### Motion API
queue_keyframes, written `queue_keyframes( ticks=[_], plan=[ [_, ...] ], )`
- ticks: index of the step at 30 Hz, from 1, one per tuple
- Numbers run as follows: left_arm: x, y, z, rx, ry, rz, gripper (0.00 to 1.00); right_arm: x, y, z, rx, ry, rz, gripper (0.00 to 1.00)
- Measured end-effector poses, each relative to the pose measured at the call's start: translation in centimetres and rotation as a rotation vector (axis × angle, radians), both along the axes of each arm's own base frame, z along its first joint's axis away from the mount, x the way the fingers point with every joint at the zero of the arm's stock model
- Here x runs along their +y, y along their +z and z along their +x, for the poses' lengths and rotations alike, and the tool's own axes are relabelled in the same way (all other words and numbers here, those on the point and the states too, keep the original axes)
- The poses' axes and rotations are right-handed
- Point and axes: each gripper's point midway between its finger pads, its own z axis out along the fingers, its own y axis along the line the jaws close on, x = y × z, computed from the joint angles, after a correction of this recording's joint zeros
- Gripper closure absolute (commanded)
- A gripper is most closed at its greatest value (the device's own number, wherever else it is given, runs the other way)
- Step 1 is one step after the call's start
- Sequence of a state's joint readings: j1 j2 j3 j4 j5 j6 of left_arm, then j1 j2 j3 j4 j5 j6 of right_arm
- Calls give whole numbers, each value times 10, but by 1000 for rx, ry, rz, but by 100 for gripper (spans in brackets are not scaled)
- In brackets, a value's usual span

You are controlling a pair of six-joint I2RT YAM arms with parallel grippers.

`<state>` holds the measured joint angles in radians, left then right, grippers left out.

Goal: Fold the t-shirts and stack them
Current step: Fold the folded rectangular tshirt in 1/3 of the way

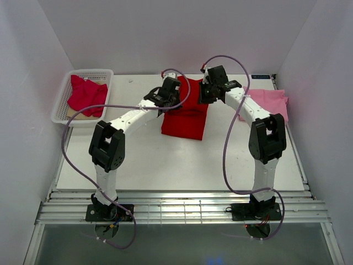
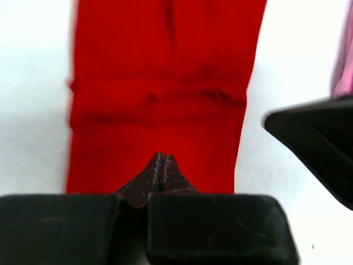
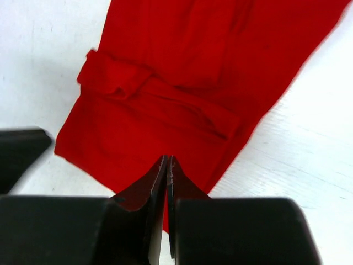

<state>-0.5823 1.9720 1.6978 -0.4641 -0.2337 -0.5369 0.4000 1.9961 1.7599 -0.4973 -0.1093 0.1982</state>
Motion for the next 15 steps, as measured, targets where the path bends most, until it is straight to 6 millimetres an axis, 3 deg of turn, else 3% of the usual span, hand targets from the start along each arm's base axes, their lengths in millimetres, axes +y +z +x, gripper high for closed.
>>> queue_keyframes(
  ticks=[5, 8, 10, 11, 15],
  plan=[
    [-36, -66, -32, 125, -88, -4, 100, 20, -45, -21, 144, 56, 51, 92],
    [-41, -105, -42, 194, -102, 15, 100, 28, -68, -34, 221, 71, 66, 92],
    [-38, -124, -46, 222, -99, 30, 100, 33, -73, -39, 247, 77, 82, 92],
    [-35, -133, -48, 234, -97, 37, 100, 36, -73, -41, 252, 82, 91, 92],
    [-37, -134, -46, 206, -100, 9, 100, 49, -67, -40, 245, 99, 141, 92]
  ],
)
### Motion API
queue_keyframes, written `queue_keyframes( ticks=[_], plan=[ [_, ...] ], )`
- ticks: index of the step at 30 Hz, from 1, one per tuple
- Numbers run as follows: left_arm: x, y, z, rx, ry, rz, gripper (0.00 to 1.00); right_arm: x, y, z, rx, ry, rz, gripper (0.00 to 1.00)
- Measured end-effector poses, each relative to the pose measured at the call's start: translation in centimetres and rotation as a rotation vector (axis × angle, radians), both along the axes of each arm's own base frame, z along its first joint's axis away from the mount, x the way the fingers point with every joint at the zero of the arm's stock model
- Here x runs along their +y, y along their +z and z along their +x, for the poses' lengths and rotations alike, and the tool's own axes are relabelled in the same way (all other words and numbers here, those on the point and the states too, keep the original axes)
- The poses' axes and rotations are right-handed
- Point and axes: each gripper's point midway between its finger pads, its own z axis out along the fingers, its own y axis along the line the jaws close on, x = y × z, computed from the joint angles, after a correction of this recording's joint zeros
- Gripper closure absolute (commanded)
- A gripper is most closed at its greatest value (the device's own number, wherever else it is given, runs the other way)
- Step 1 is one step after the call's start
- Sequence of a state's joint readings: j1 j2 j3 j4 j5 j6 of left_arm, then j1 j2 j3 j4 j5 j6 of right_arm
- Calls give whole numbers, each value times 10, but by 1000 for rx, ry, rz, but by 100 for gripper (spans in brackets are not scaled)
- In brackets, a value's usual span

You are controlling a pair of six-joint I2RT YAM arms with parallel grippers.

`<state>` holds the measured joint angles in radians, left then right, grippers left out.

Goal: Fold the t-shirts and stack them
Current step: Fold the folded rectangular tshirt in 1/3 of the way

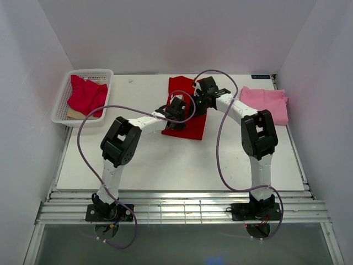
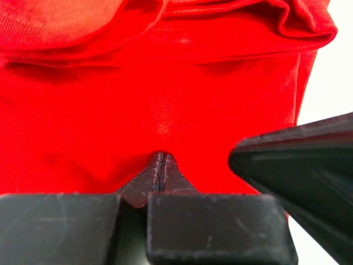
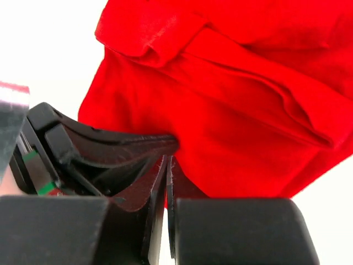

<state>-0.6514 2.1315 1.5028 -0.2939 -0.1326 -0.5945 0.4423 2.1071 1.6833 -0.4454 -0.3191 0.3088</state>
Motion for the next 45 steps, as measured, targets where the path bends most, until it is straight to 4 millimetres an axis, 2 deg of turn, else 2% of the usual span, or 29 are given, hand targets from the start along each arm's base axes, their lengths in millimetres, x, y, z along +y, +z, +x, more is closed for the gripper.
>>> queue_keyframes(
  ticks=[3, 6, 13, 20, 23, 25, 28, 31, 34, 37, 40, 42, 45],
  plan=[
    [2, -1, -6, -21, 2, -24, 100, 8, -2, -2, 10, 7, 24, 92],
    [4, -1, -20, -30, 2, -46, 100, 14, -12, -3, 30, 12, 29, 92],
    [-2, -2, -69, -4, -36, -66, 100, 18, -39, -21, 98, 26, 13, 92],
    [-12, -2, -81, 1, -58, -81, 100, 15, -59, -37, 146, 25, 2, 92],
    [-16, -2, -87, -3, -69, -85, 100, 14, -58, -33, 131, 16, -10, 92],
    [-18, -2, -96, -3, -78, -89, 100, 11, -55, -26, 112, 0, -42, 92],
    [-21, -2, -117, 8, -105, -90, 100, 11, -41, -1, 40, -25, -82, 92],
    [-25, -3, -138, 21, -135, -93, 100, 8, -17, 31, -68, -60, -106, 92],
    [-29, -2, -150, 30, -155, -94, 100, 2, 8, 55, -156, -89, -116, 92],
    [-30, -2, -154, 35, -163, -90, 100, -5, 20, 61, -187, -100, -121, 92],
    [-29, 0, -157, 47, -166, -76, 100, -15, 20, 45, -166, -90, -130, 92],
    [-28, 1, -159, 57, -167, -61, 100, -21, 19, 22, -138, -70, -137, 92],
    [-27, 9, -159, 54, -164, -48, 100, -25, 28, -23, -111, -23, -116, 91]
  ],
)
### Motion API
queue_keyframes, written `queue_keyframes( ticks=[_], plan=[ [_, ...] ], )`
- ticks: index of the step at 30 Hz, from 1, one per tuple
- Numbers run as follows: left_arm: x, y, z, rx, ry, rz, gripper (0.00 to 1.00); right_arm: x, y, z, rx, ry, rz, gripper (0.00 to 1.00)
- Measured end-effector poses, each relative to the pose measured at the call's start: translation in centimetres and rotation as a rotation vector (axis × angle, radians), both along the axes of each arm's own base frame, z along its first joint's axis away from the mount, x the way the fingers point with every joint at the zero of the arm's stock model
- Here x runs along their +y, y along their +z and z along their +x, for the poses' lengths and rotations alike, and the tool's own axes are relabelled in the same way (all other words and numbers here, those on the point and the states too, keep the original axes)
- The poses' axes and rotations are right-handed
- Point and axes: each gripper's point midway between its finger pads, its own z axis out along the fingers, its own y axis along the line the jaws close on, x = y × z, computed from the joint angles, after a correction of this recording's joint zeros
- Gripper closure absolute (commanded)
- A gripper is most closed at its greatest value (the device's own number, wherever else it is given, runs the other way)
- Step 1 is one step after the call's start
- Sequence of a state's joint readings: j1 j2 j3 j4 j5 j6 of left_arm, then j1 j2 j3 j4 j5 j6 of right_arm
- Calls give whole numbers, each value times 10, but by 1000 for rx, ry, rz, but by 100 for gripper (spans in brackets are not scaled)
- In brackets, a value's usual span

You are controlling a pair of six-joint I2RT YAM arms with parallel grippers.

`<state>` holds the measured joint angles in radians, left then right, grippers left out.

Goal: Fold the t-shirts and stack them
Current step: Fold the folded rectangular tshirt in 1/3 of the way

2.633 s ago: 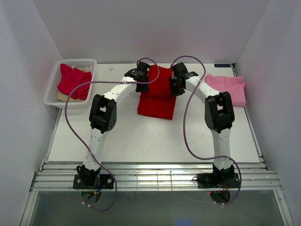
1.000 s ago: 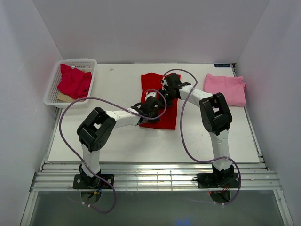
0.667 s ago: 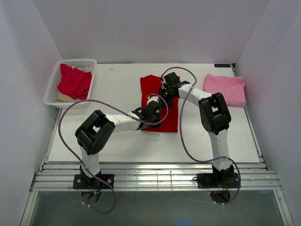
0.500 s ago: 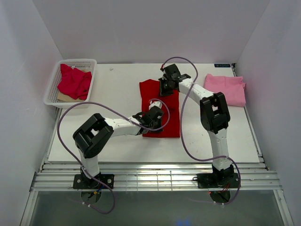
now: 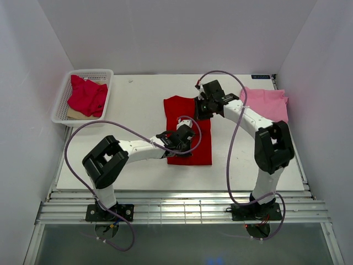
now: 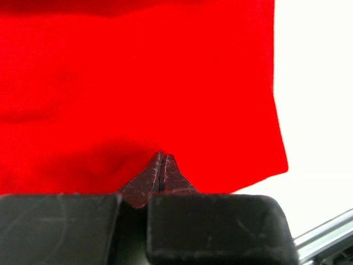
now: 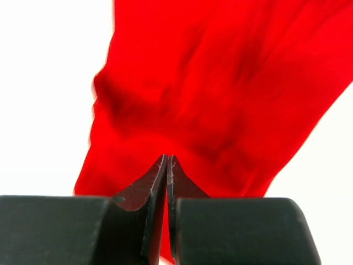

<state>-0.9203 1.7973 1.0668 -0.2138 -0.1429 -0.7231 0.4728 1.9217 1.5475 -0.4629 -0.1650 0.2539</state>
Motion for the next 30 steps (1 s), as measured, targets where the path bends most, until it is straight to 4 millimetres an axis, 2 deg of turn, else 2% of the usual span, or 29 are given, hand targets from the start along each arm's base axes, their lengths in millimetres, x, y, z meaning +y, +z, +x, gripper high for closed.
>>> queue_keyframes(
  ticks=[3, 5, 7, 11, 14, 20, 23, 30],
  plan=[
    [0, 15, 4, -25, 12, -9, 100, 0, 13, -43, 7, 50, 39, 92],
    [-2, 27, 9, -50, 22, -23, 100, 2, 14, -66, 20, 78, 61, 92],
    [-5, 39, 14, -76, 30, -41, 100, 2, 7, -82, 41, 93, 78, 92],
    [-10, 50, 22, -106, 37, -54, 100, -2, -23, -100, 130, 89, 68, 92],
    [-11, 44, 24, -106, 36, -42, 100, 0, -40, -102, 175, 89, 61, 92],
    [-7, 2, 20, -50, 19, 34, 100, 4, -69, -100, 238, 93, 46, 92],
    [-2, -9, 15, -34, 15, 49, 100, 8, -80, -96, 265, 94, 37, 92],
    [2, -11, 2, -34, -2, 18, 100, 18, -83, -75, 242, 97, 36, 92]
  ],
)
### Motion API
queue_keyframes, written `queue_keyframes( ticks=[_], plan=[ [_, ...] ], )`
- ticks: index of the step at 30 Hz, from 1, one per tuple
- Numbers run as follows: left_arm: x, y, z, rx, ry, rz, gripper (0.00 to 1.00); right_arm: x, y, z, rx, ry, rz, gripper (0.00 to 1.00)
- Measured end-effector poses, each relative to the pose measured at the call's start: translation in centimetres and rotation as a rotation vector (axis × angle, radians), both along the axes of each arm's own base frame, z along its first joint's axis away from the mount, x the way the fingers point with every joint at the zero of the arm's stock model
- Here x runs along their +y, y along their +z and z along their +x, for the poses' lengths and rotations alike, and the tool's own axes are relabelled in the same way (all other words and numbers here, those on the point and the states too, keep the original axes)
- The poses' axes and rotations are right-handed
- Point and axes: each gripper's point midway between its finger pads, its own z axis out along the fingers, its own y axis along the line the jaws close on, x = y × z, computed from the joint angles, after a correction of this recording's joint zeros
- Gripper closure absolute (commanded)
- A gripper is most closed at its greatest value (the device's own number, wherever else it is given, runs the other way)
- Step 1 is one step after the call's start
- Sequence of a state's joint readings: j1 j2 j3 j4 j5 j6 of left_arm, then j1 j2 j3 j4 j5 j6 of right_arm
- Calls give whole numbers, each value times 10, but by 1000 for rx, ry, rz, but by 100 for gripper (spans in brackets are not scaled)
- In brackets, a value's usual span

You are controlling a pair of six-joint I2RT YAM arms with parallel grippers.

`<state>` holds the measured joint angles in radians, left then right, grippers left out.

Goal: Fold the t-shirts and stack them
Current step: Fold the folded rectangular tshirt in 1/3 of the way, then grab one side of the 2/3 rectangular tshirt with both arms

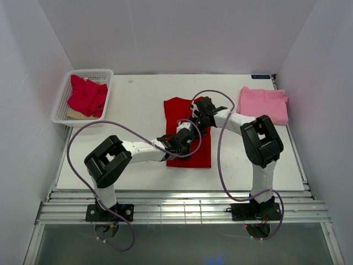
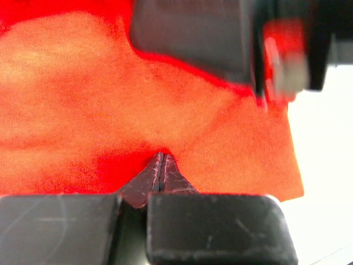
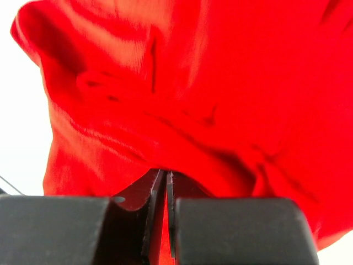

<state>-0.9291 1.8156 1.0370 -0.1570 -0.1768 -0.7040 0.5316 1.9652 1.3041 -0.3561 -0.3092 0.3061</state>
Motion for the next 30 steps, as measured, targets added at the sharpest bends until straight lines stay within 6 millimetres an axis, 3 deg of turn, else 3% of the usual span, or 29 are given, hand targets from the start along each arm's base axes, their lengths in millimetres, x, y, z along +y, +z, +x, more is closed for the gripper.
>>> queue_keyframes(
  ticks=[5, 16, 20, 23, 26, 27, 28, 30],
  plan=[
    [1, -1, -15, 3, -20, -12, 100, 4, -4, 14, -16, 0, -18, 92],
    [-9, 1, -25, -27, -62, 0, 100, 6, 3, 44, -75, 6, -80, 92],
    [-14, 9, -28, -36, -99, 29, 100, -5, 23, 76, -200, -26, -139, 92],
    [-26, 32, -18, -77, -117, 25, 99, -18, 53, 91, -298, -65, -171, 78],
    [-38, 62, -3, -143, -113, 11, 75, -30, 101, 91, -398, -108, -148, 65],
    [-40, 73, 2, -167, -107, 9, 65, -33, 119, 84, -428, -119, -129, 57],
    [-40, 84, 6, -187, -97, 12, 41, -37, 133, 75, -456, -130, -104, 55],
    [-33, 104, 12, -221, -59, 25, 26, -46, 151, 49, -473, -134, -73, 50]
  ],
)
